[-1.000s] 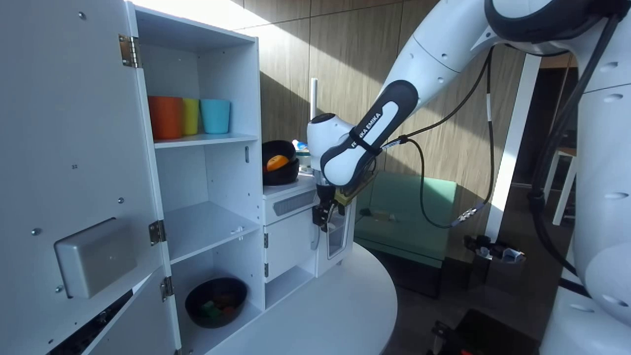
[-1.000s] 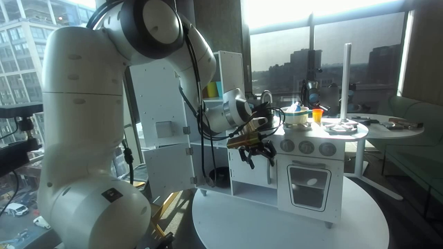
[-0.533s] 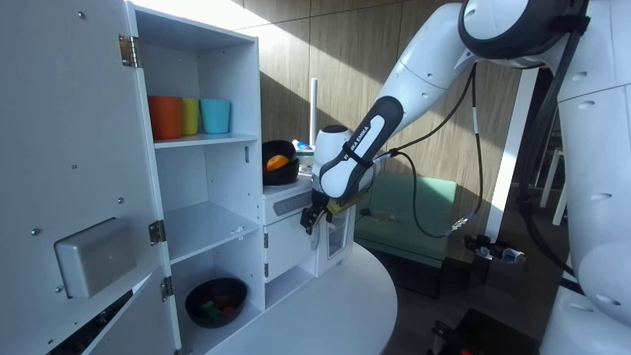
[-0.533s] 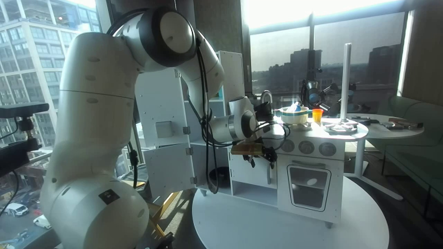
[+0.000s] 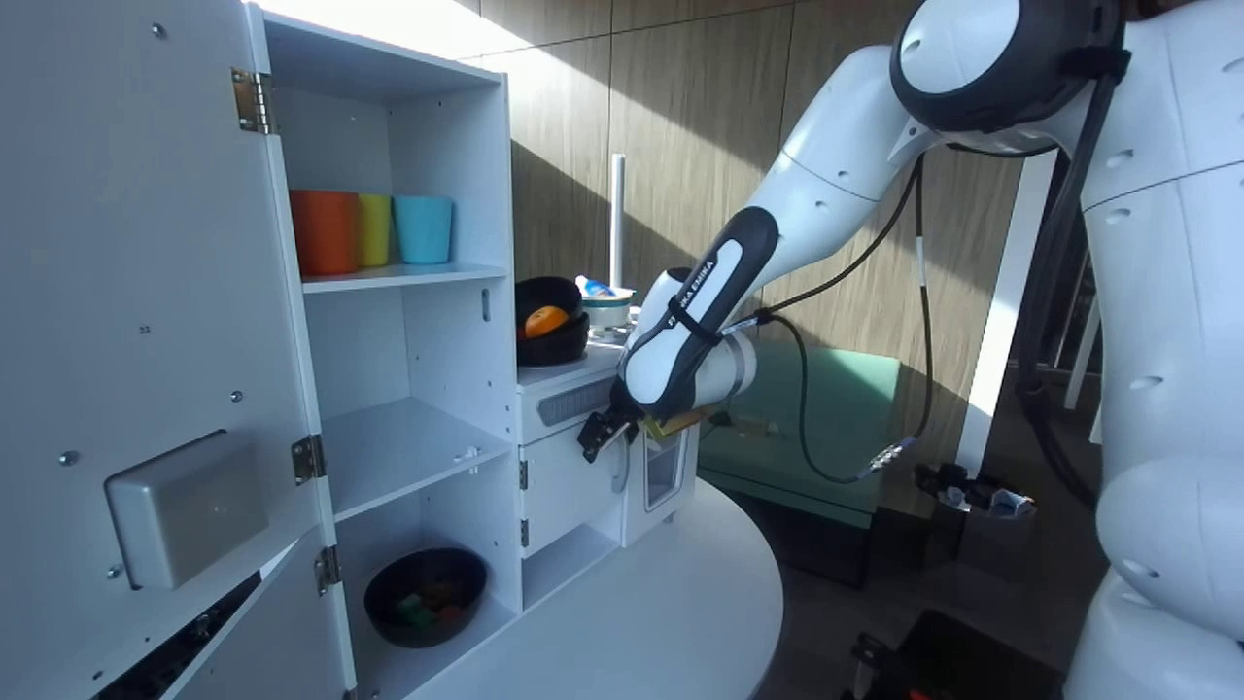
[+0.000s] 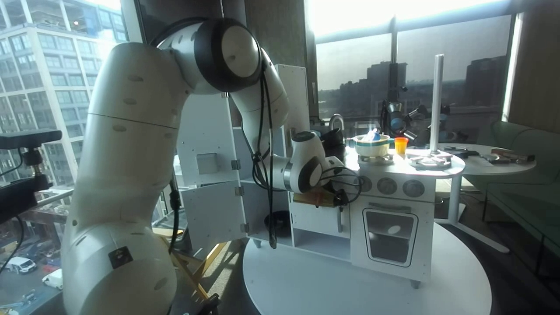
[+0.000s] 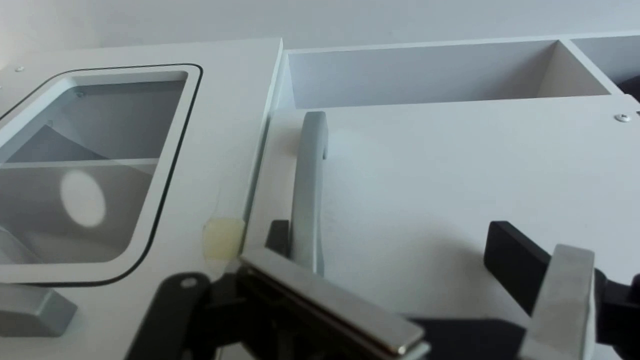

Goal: Open the cabinet doors and the oven door.

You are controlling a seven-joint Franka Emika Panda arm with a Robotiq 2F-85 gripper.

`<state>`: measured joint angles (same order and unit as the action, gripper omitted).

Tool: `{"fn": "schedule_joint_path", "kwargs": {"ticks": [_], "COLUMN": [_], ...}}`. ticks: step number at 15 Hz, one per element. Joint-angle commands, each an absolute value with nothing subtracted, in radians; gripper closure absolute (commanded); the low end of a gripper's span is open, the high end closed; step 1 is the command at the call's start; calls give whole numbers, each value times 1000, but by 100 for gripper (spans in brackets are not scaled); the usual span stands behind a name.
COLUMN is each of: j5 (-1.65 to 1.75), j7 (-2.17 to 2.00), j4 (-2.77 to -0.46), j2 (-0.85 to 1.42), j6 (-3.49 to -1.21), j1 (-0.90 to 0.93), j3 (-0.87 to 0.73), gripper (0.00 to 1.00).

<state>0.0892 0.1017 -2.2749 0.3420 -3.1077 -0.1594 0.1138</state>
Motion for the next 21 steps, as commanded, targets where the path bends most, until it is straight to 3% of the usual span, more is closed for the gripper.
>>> {"fn": "schedule_joint_path", "kwargs": {"ticks": [1, 5, 9, 11, 15, 21], "j5": [22, 28, 37, 55, 433, 927], "j7": [207, 276, 273, 212, -93, -533], "j4": [-2308, -2364, -2393, -2414, -2373, -2262], "j2": [323, 305, 255, 147, 57, 51], "j6": [-3186, -3225, -3130, -3007, -2749, -2508], "j1": [-329, -520, -573, -385, -194, -79], "j3": [325, 520, 550, 334, 106, 37], "gripper": [0, 0, 0, 0, 0, 0]}}
